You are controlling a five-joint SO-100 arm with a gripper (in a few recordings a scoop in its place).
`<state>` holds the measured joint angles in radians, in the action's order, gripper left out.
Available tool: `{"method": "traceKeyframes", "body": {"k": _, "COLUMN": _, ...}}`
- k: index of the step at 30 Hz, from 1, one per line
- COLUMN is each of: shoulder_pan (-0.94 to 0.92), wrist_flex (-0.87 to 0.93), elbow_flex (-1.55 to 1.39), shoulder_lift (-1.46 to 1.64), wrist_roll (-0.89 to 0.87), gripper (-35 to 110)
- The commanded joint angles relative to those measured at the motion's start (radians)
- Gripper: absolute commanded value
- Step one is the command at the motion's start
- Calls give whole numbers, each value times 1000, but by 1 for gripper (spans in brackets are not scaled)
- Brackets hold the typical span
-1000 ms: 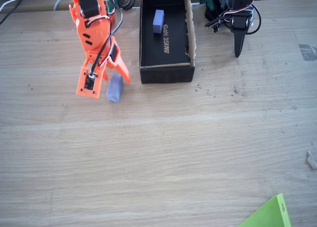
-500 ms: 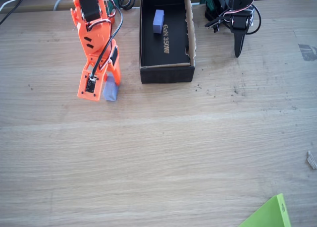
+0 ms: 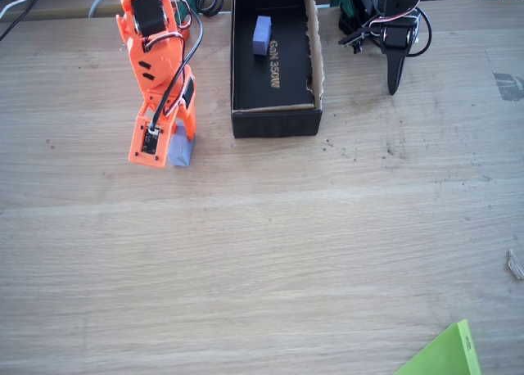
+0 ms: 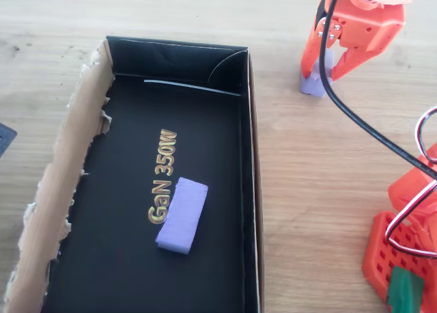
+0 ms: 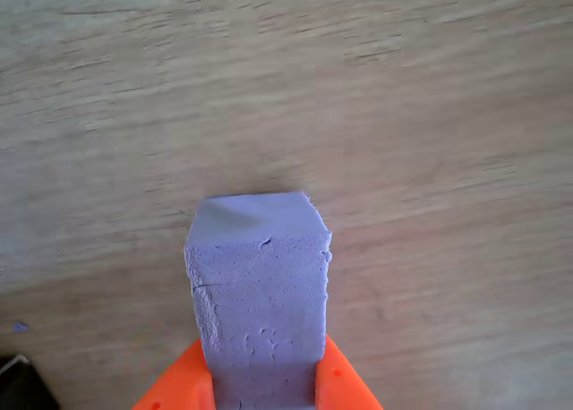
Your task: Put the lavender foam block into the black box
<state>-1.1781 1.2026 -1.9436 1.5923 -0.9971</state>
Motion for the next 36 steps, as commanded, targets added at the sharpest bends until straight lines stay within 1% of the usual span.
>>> {"method": "traceKeyframes", "body": {"k": 1, "shoulder_pan": -2, "wrist_flex": 72, "elbow_flex": -3, "shoulder_lift": 98, "wrist_roll": 5, "gripper": 0}}
{"method": "traceKeyframes", "body": {"k": 11, "shoulder_pan": 51, "wrist_flex": 383, "elbow_flex": 66, "shoulder_lift": 403, "wrist_roll": 44, "gripper": 0}}
{"method": "traceKeyframes", "body": {"k": 17, "shoulder_pan": 58, "wrist_flex": 577, "elbow_flex": 183, "shoulder_lift": 506, "wrist_roll": 118, "gripper": 0}}
{"method": "traceKeyframes", "body": {"k": 21, "shoulder_pan": 84, "wrist_flex": 684, "elbow_flex": 242, "shoulder_lift": 568, "wrist_roll": 112, "gripper": 0}}
{"method": "traceKeyframes", "body": {"k": 30, "shoulder_pan": 124, "wrist_flex": 699, "elbow_flex": 242, "shoulder_lift": 655, "wrist_roll": 141, "gripper": 0}}
{"method": "traceKeyframes", "body": {"k": 33, "shoulder_pan": 173, "wrist_flex": 695, "elbow_flex": 239, "shoulder_lift": 672, "wrist_roll": 143, "gripper": 0}}
{"method": "traceKeyframes", "body": {"k": 36, "shoulder_pan": 268, "wrist_flex": 687, "elbow_flex": 241, "shoulder_lift": 686, "wrist_roll": 141, "gripper": 0}}
